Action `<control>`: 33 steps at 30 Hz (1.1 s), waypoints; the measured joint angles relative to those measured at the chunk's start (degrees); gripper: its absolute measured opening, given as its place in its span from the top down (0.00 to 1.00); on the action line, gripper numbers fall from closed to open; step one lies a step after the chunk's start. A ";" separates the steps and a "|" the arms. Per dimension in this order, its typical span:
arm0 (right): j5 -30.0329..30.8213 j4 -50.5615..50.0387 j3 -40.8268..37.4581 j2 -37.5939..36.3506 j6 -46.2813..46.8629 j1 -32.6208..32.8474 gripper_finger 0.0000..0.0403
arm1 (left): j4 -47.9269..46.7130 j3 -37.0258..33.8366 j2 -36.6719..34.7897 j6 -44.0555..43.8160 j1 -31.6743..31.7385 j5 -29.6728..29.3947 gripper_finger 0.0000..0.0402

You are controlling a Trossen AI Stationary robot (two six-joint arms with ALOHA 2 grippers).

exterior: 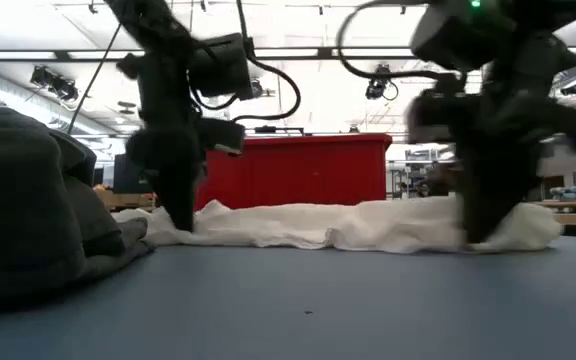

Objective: Fold laundry
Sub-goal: Fold the white shirt

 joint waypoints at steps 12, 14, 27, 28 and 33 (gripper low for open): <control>-23.38 -34.03 9.57 -31.27 14.62 1.24 0.99 | -24.11 26.12 -10.10 -4.73 -4.39 13.38 0.97; -26.15 -35.71 9.71 -35.21 19.85 2.02 0.99 | -23.15 28.94 -10.39 -6.26 -5.89 14.77 0.97; -32.24 -29.84 9.65 -34.76 31.22 17.53 0.93 | -11.67 30.67 -4.39 -19.61 -18.56 16.86 0.82; -33.13 -28.55 9.65 -34.20 31.19 18.18 0.89 | -11.55 30.67 -3.82 -20.54 -18.97 17.07 0.79; -38.74 -23.11 9.65 -33.89 32.97 18.95 0.72 | -11.21 30.62 -2.95 -22.89 -18.70 19.17 0.67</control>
